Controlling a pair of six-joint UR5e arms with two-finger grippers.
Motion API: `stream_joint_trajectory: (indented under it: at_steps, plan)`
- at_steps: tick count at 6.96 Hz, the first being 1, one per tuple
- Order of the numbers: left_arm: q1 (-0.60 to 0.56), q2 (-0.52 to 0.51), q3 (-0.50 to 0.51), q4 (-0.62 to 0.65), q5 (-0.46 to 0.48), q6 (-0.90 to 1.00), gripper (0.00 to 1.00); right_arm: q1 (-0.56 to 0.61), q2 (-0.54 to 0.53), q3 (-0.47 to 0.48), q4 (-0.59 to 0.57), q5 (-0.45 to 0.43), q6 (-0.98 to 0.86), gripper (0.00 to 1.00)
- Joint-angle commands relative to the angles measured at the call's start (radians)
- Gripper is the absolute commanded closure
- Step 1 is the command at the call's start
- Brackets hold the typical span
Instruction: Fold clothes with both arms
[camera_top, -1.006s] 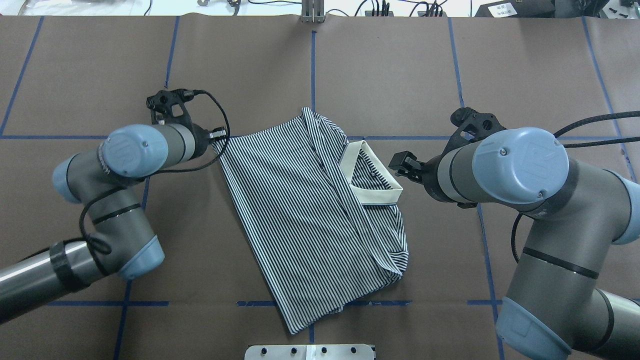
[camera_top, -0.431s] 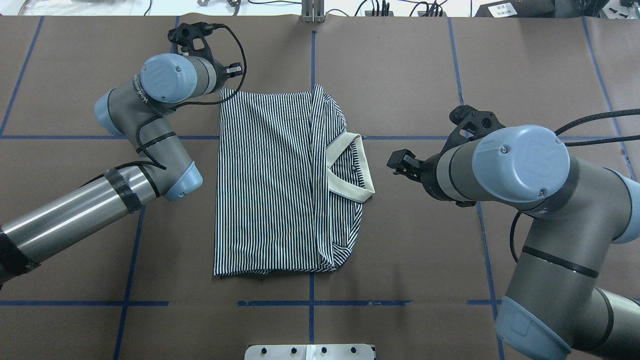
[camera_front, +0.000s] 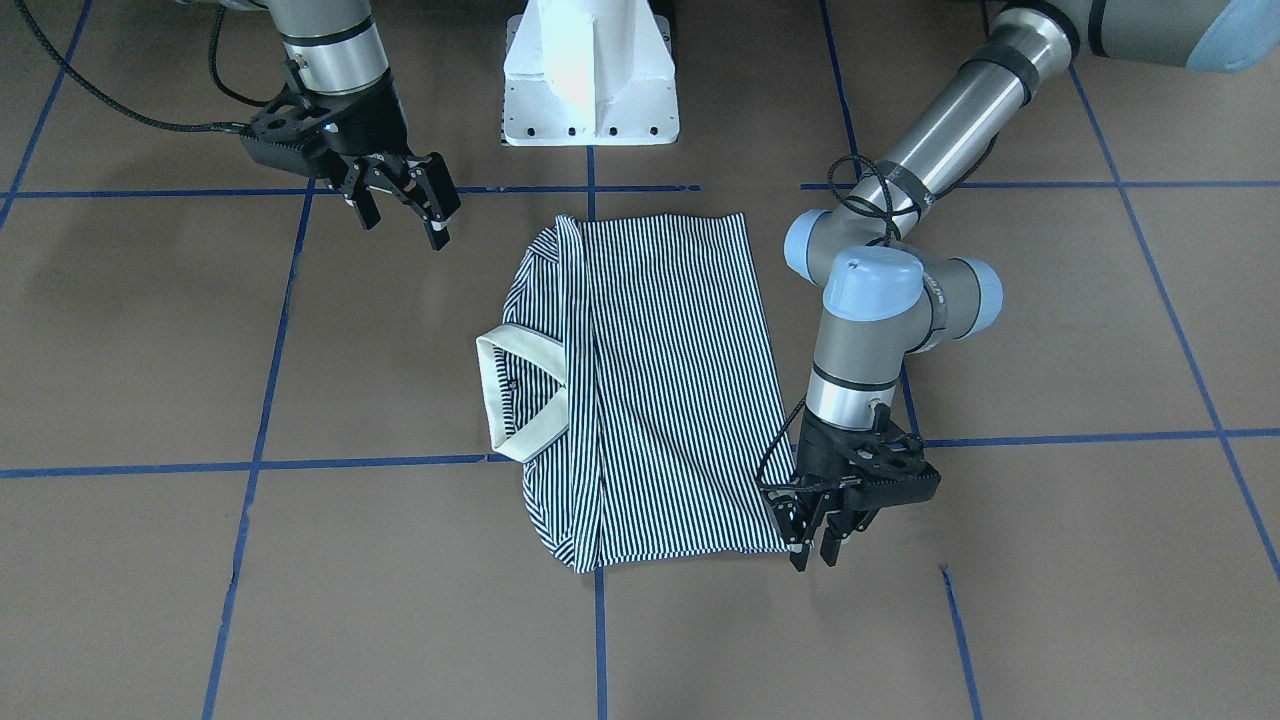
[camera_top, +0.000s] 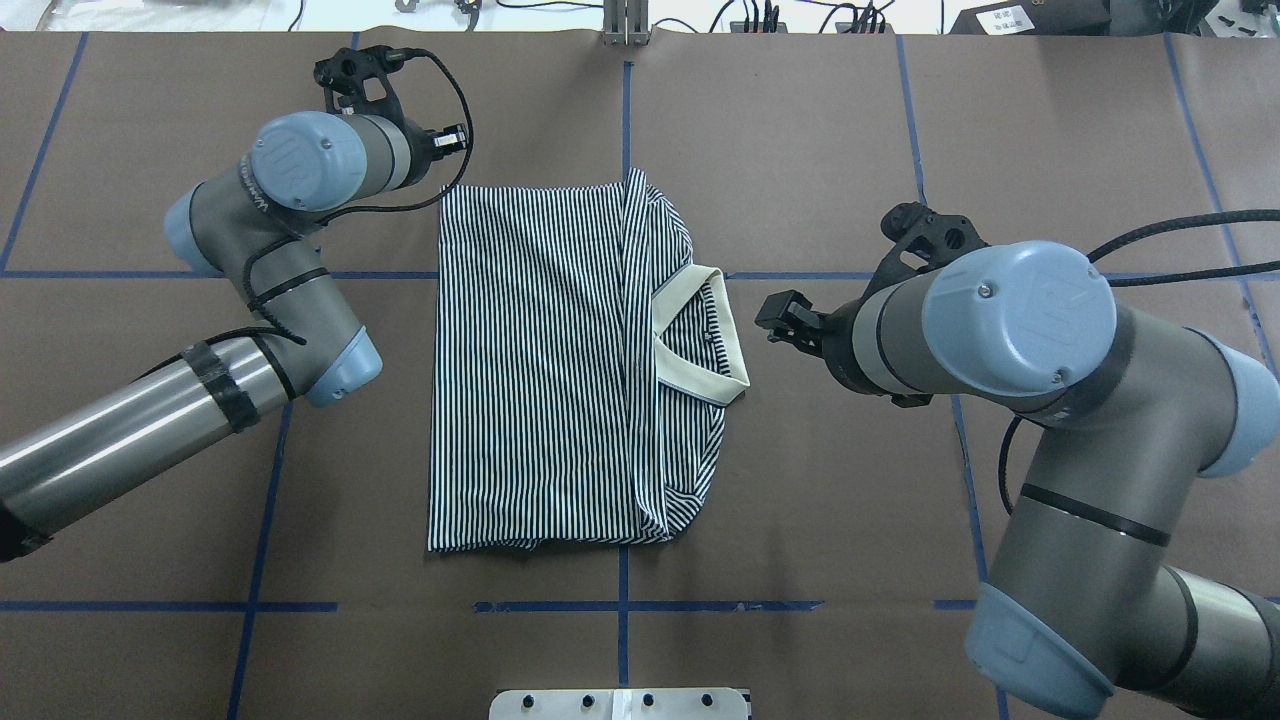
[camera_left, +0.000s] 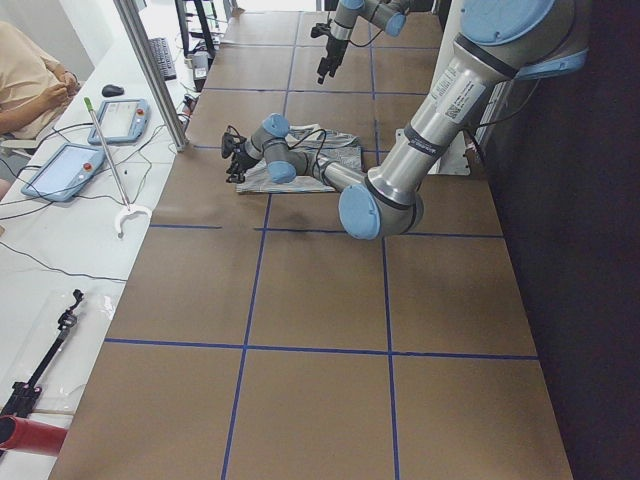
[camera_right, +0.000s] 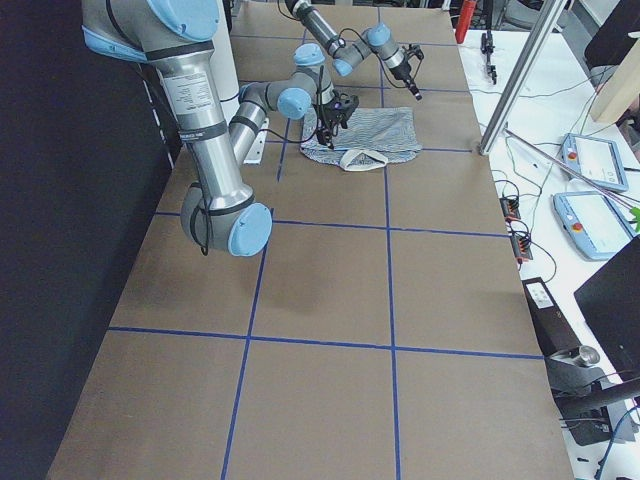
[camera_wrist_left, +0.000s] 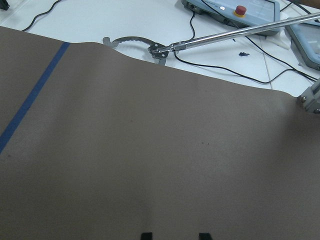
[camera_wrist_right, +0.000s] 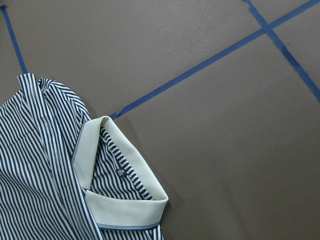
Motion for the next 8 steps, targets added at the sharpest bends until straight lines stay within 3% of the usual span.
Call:
stream_joint_trajectory:
  at_steps: [1,5,8]
  plan:
    - [-0.003,0.155,-0.227,0.004,-0.087,-0.006,0.55,-0.007,0.13,-0.162,0.029,0.001,-0.006,0.0]
    - [-0.001,0.19,-0.275,0.009,-0.095,-0.034,0.54,-0.144,0.269,-0.358,0.044,0.027,-0.226,0.0]
    - [0.002,0.191,-0.277,0.009,-0.095,-0.036,0.54,-0.204,0.258,-0.374,0.046,0.015,-0.259,0.0]
